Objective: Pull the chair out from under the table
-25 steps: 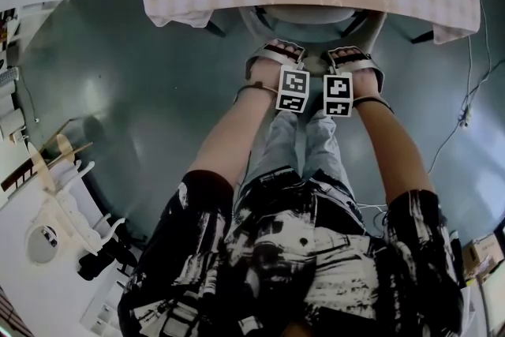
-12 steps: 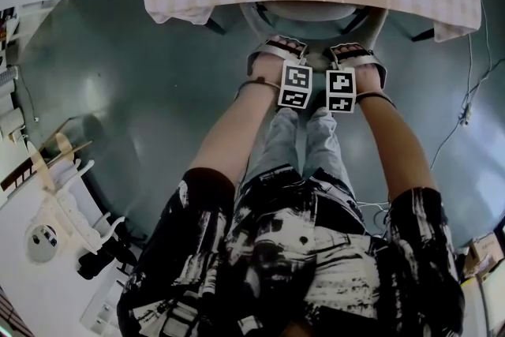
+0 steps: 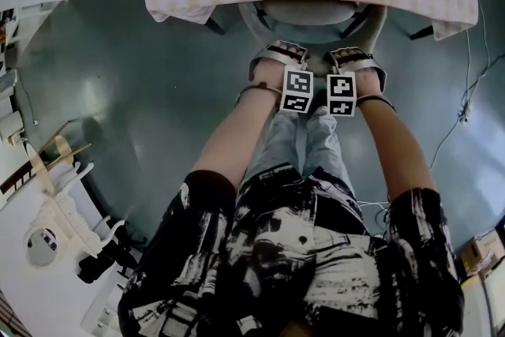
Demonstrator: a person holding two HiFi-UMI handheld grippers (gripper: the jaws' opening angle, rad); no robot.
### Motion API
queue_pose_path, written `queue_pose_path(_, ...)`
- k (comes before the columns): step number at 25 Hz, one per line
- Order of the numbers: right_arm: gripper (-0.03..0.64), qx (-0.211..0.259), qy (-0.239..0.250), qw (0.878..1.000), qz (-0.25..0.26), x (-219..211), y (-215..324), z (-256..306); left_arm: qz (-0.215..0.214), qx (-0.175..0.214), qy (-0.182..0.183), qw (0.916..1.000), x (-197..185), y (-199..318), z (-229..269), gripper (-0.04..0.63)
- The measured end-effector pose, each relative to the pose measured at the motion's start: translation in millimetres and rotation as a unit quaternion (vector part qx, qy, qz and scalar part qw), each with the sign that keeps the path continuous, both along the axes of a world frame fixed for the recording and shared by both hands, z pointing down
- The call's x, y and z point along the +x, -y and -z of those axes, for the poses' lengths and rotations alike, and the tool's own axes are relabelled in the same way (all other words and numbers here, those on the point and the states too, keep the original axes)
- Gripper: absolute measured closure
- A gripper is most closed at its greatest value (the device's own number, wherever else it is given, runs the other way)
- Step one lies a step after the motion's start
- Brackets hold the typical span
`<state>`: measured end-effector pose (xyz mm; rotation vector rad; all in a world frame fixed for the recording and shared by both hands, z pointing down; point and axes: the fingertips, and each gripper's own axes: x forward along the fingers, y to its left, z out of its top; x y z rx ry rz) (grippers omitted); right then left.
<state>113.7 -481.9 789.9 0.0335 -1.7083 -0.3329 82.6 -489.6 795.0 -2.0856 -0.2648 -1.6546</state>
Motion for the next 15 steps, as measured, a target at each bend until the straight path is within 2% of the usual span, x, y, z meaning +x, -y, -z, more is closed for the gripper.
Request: queue_pose_path(15, 0.518, -0.004, -0.003, 1.000, -0.026, -17.0, -74.8, 1.6, -0.025, -0.004, -0.003, 0.9997, -16.5, -73.7, 1.1, 0.492)
